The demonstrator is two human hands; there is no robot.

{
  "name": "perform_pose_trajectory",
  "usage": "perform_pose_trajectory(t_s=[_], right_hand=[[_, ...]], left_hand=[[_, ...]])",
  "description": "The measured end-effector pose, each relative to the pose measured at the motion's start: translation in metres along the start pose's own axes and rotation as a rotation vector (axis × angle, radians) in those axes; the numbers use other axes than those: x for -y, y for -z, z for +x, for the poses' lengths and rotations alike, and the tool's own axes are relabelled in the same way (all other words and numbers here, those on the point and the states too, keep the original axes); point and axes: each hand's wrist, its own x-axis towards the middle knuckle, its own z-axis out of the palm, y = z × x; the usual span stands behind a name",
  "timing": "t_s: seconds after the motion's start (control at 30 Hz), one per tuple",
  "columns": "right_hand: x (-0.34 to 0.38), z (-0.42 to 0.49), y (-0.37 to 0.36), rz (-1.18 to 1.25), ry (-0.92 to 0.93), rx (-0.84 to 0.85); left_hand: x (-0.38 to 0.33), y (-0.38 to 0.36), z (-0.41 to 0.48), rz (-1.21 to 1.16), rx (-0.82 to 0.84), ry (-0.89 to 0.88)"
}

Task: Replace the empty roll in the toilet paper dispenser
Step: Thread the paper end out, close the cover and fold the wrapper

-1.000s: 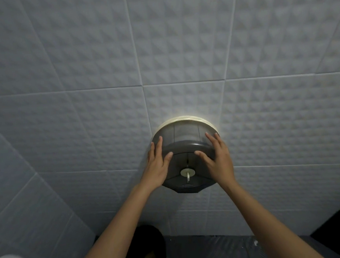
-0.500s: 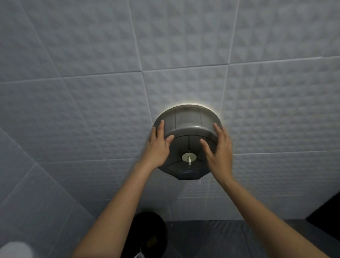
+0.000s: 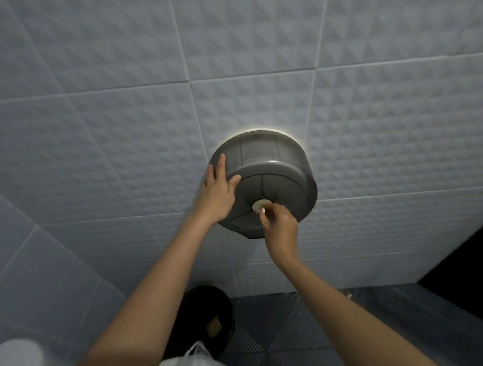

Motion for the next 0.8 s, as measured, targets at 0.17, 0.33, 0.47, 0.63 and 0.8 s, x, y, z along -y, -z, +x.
perform_pose_trajectory(t_s=[0.17, 0.33, 0.47, 0.63, 0.8], right_hand=[[0.008, 0.006, -0.007, 0.274, -0.403, -0.060], [0.011, 0.009, -0.005, 0.785, -0.723, -0.116], [0.011, 0.008, -0.005, 1.082, -0.853, -0.073], [0.005, 0.010, -0.011, 1.353, -0.957, -0.024], [-0.002, 0.008, -0.011, 1.342, -0.903, 0.011]], left_hand=[[-0.005, 0.000, -0.004, 0.033, -0.015, 0.008], [-0.006, 0.000, -0.006, 0.097, -0.053, -0.012], [-0.006, -0.002, -0.006, 0.130, -0.105, -0.041], [-0.002, -0.005, -0.004, 0.150, -0.131, -0.060], [0.001, -0.008, -0.002, 0.150, -0.156, -0.080]])
